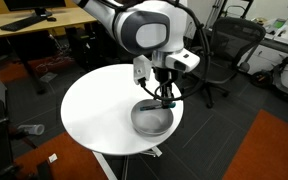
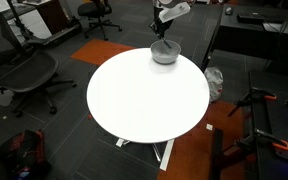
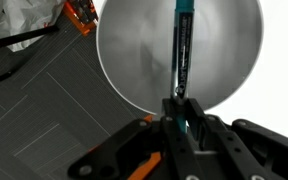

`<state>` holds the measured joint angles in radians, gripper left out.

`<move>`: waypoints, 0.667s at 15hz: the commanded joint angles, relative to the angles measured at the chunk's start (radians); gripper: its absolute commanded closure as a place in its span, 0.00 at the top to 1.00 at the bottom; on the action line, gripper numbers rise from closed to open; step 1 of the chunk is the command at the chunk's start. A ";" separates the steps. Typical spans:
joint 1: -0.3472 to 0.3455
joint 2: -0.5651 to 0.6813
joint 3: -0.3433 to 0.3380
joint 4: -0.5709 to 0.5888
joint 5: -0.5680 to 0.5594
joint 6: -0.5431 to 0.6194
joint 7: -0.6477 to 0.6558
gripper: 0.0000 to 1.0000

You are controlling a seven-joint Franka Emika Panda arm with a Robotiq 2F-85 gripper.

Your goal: Put the marker in the bowl

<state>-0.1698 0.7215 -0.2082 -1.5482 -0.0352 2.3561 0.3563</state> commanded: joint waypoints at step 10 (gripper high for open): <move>-0.003 0.015 0.028 0.011 0.062 -0.006 -0.043 0.89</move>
<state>-0.1697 0.7621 -0.2013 -1.5338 -0.0058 2.3562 0.3556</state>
